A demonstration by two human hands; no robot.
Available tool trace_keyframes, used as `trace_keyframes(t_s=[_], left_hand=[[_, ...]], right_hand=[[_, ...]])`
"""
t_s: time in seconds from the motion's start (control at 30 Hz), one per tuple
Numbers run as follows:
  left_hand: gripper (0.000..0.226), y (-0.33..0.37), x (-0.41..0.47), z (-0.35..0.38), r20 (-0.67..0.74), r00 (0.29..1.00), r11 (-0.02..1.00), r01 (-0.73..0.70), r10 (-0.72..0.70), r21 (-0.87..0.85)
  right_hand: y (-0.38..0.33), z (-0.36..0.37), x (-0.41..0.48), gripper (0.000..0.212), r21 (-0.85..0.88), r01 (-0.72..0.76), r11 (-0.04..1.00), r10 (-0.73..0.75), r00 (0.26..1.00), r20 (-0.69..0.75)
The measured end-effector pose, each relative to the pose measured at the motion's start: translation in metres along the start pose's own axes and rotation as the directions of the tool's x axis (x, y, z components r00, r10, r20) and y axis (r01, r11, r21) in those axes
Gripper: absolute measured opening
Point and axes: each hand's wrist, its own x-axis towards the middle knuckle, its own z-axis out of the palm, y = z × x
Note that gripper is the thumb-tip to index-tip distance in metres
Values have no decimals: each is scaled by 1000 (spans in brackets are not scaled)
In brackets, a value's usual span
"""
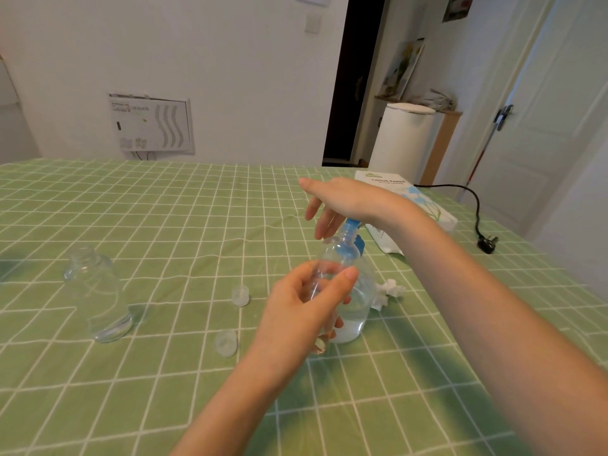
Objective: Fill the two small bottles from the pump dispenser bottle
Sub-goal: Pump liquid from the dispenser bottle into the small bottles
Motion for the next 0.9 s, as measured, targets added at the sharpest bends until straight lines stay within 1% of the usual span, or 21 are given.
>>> trace_keyframes(t_s=[0.13,0.23,0.3,0.4,0.57,0.7,0.8,0.9], left_hand=[[40,-1,0,0,-6,1000,1000,-8,8,-7],[43,-3,0,1,-6,1000,1000,-4,4,-11],[45,-4,-1,1,-8,1000,1000,7,-7,-5],[45,-5,-2,1,-12,1000,1000,16,-16,-2],[48,-5,-1,0,-13,1000,1000,17,-17,6],[40,-3,0,0,-5,1000,1000,4,-4,3],[41,-2,1,0,-3,1000,1000,2,-2,-3],[40,-2,1,0,-3,1000,1000,1,-1,-7]], right_hand=[[2,1,-1,51,23,-57,998,55,996,63],[3,5,1,39,-23,-65,998,67,995,76],[5,9,2,35,-35,-73,997,76,993,90],[6,11,3,33,-28,-79,996,81,993,86],[7,9,3,36,-31,-53,998,54,998,38],[2,0,1,43,-31,-26,999,26,1000,4],[2,-1,2,40,-42,-21,999,22,1000,13],[3,2,2,35,-13,-32,999,33,999,25]])
